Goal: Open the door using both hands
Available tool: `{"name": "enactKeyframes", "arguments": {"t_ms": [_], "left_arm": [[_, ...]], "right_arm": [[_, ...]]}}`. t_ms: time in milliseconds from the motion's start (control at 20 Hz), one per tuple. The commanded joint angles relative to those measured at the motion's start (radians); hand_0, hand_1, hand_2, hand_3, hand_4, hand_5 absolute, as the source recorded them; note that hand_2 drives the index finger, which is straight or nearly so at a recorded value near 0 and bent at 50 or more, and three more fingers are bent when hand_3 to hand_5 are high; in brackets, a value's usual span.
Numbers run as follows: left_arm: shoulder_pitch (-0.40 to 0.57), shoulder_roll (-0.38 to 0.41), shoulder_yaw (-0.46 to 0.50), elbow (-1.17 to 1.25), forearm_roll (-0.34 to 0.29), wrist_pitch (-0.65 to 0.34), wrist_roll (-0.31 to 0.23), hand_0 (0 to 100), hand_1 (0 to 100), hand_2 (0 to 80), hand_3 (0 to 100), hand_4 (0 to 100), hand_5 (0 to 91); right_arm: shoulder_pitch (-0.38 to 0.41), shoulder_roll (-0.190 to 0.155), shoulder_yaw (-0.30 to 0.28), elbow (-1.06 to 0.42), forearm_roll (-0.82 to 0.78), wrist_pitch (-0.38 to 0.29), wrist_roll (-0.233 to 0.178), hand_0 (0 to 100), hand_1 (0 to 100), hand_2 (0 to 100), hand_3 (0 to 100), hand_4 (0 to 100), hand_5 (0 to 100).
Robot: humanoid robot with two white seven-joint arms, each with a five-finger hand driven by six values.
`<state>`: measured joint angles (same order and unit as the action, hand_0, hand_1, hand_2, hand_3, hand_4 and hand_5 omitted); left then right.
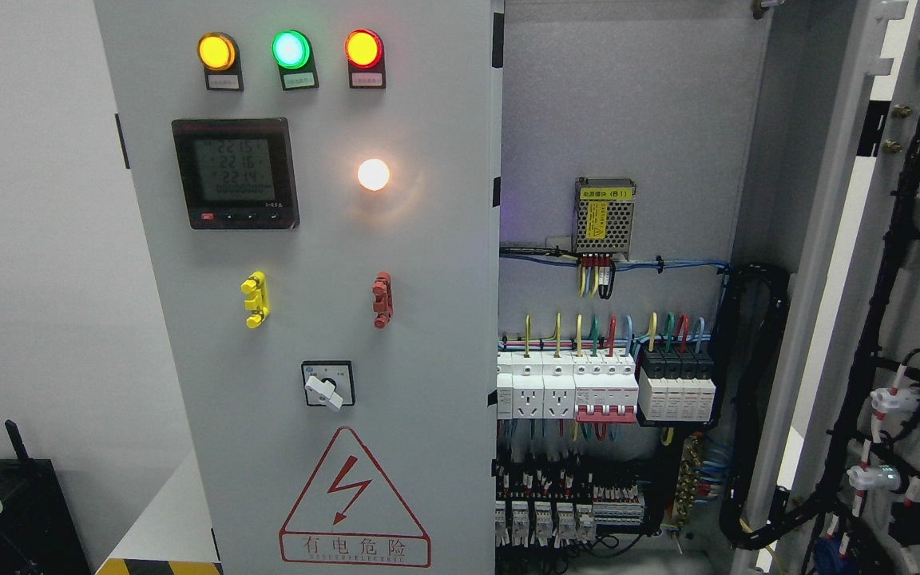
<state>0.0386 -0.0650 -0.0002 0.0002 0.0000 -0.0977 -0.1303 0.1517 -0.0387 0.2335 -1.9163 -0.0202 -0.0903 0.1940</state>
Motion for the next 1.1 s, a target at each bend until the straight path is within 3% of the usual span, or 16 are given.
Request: {"name": "enactKeyframes", "arguments": {"t_ms": [0,150,400,550,1051], "left_arm": [[0.0,-0.001,0.002,-0.014,0.028,0.001,0.0,0,0,0.0,0,0,0.0],[0.0,-0.001,0.002,-0.014,0.028,0.001,0.0,0,0,0.0,0,0,0.0],[0.0,-0.001,0.002,-0.014,0.026,0.001,0.0,0,0,0.0,0,0,0.0],[0.0,-0.001,0.002,-0.014,0.028,0.001,0.0,0,0,0.0,0,0,0.0],[0.0,-0.001,0.002,-0.014,0.028,0.001,0.0,0,0,0.0,0,0,0.0]], "right_arm": [[-0.133,0.088,-0.02,-0.001,-0.043,0.075,-0.001,38,0,0,0,0,0],[-0.175,0.109,-0.02,0.023,-0.043,0.135,-0.002,38,0,0,0,0,0],[-0.253,0.122,-0.022,0.095,-0.043,0.152,-0.002,38,0,0,0,0,0],[-0.29,0.123,-0.022,0.135,-0.043,0.198,-0.002,38,0,0,0,0,0],[-0.415,0.131,-0.053,0.301,-0.043,0.215,-0.001,38,0,0,0,0,0]]}}
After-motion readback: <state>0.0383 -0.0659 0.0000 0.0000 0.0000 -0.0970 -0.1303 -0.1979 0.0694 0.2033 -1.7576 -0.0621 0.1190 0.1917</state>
